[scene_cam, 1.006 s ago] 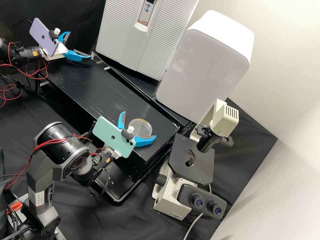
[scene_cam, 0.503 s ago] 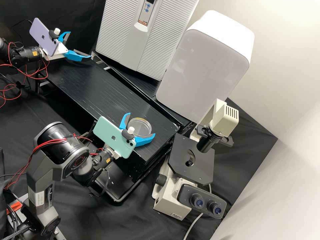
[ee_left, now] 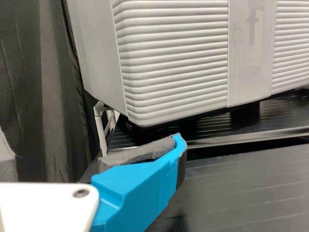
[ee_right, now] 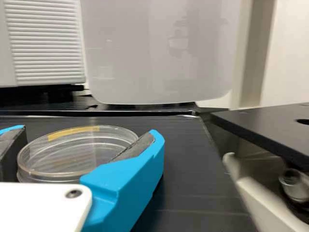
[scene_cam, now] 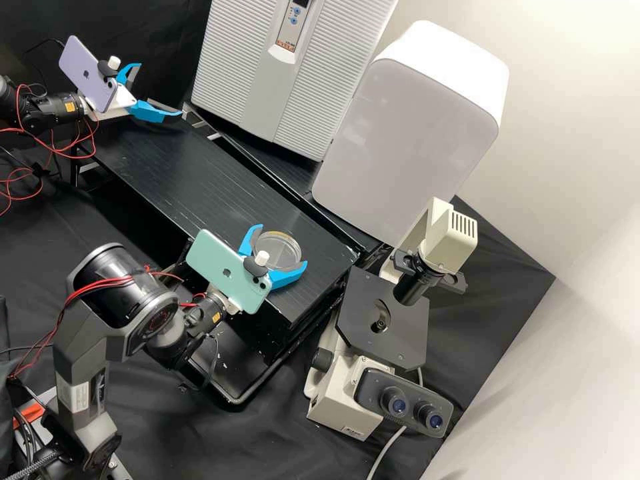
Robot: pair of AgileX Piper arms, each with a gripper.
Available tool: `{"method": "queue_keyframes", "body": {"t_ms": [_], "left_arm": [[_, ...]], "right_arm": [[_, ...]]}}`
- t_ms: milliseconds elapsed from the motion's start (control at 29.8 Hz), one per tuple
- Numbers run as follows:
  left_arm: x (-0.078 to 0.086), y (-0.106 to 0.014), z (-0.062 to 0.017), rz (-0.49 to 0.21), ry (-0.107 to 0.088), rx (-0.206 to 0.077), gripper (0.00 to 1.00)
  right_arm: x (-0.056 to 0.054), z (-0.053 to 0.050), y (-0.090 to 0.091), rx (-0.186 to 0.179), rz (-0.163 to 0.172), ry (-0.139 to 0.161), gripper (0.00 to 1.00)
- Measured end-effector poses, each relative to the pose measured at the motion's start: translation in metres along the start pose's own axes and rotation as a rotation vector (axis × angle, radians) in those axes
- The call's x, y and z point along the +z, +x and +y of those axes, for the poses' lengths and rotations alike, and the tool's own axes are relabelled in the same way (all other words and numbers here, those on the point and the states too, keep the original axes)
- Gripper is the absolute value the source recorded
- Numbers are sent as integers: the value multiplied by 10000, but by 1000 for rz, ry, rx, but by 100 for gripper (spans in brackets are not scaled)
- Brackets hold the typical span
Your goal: Slide the petri dish to the left
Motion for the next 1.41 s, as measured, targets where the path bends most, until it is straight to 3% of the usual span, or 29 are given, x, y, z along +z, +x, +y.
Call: {"method": "queue_keyframes", "body": {"t_ms": [168,335,570,805,1106,1240,1408], "left_arm": [[0,0,0,0,0,0,100],[0,0,0,0,0,0,100],[0,0,0,0,0,0,100],[0,0,0,0,0,0,100],[0,0,0,0,0,0,100],[0,0,0,0,0,0,100],[0,0,0,0,0,0,100]], "right_arm": [[-170,-142,94,-58,27,7,0],[-375,-275,208,-97,30,10,0],[-773,-470,363,-172,56,-31,0],[-1061,-593,494,-185,61,-51,0],[-1440,-785,498,-263,104,-124,0],[-1562,-824,515,-287,103,-137,0],[-1688,-828,530,-272,113,-152,0]]}}
